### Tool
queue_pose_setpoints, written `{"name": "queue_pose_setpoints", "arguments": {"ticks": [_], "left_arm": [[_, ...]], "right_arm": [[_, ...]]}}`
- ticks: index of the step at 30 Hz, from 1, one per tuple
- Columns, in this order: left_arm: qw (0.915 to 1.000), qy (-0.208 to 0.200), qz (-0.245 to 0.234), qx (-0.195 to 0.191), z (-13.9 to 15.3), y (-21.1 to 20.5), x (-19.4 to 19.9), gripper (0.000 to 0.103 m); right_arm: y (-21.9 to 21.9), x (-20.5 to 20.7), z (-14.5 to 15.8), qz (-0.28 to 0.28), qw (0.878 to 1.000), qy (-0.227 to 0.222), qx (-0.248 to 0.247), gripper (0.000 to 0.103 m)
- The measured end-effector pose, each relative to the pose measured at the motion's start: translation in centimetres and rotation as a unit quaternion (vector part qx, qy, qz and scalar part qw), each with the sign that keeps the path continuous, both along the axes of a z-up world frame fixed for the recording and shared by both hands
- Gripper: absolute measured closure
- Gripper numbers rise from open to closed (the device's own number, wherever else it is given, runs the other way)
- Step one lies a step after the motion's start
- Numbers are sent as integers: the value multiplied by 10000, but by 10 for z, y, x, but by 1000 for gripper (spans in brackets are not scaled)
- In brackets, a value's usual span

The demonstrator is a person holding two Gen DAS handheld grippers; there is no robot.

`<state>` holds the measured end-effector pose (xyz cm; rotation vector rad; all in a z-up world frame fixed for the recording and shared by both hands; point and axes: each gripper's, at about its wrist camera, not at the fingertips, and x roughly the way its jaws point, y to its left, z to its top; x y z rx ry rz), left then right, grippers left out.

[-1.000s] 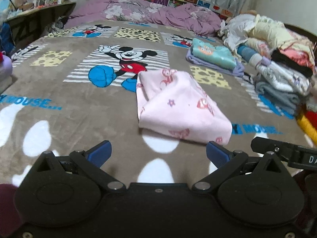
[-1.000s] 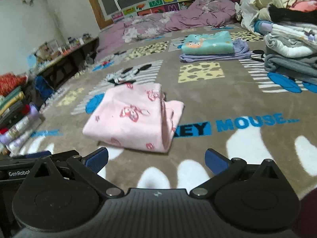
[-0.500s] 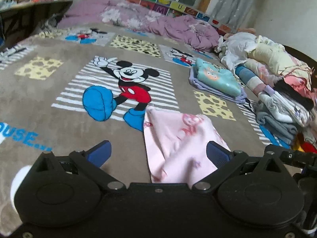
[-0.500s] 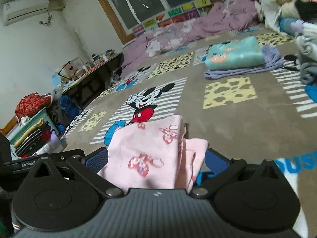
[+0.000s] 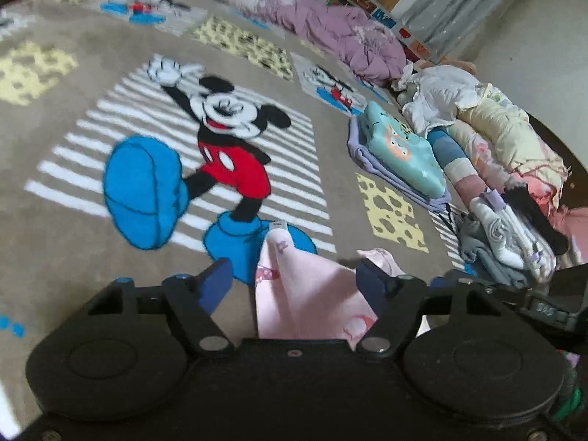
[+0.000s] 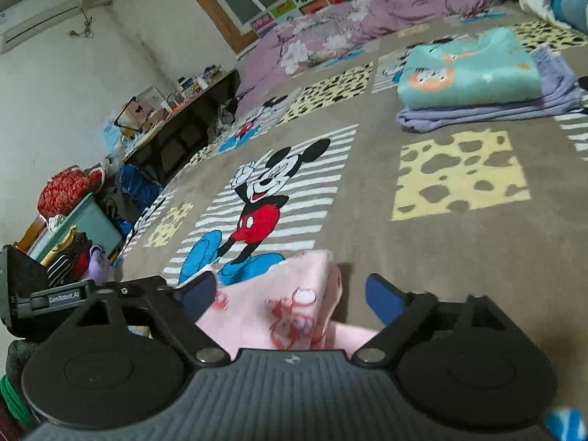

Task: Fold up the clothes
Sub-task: 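Grasp the pink garment edge with both grippers, then lift the pink garment with both grippers, letting it unfold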

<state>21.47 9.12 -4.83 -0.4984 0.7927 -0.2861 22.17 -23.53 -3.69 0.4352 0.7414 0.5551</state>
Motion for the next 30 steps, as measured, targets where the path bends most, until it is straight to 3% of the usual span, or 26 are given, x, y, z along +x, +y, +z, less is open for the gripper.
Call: {"name": "queue_pose_setpoints", "arguments": {"ticks": [5, 7, 8, 9, 11, 12, 15, 21, 30], "left_arm": [[9989, 280, -92, -375, -13, 3, 21, 37], [9985, 379, -141, -367, -17, 2, 28, 52], [9983, 419, -182, -358, -18, 1, 31, 61], [9981, 448, -241, -343, -21, 0, 36, 77], [9979, 433, -342, -349, -20, -3, 38, 86], [9978, 409, -385, -350, -19, -3, 38, 96], [9981, 249, -452, -323, -9, -5, 35, 99], [9981, -218, -494, -282, 26, -8, 28, 100], [9930, -1114, -387, -107, 104, -18, 38, 100]], "right_arm": [[13, 28, -17, 165, 9995, 265, -54, 28], [16, 35, -25, 242, 9988, 418, 71, 39], [16, 39, -28, 255, 9982, 514, 153, 49], [17, 42, -32, 270, 9975, 614, 231, 60], [18, 42, -33, 309, 9971, 620, 305, 72], [19, 42, -32, 333, 9970, 605, 337, 79], [16, 38, -26, 338, 9967, 511, 526, 95], [6, 33, 3, 289, 9964, 266, 751, 97], [-8, 44, 76, 52, 9934, -438, 1057, 98]]}}
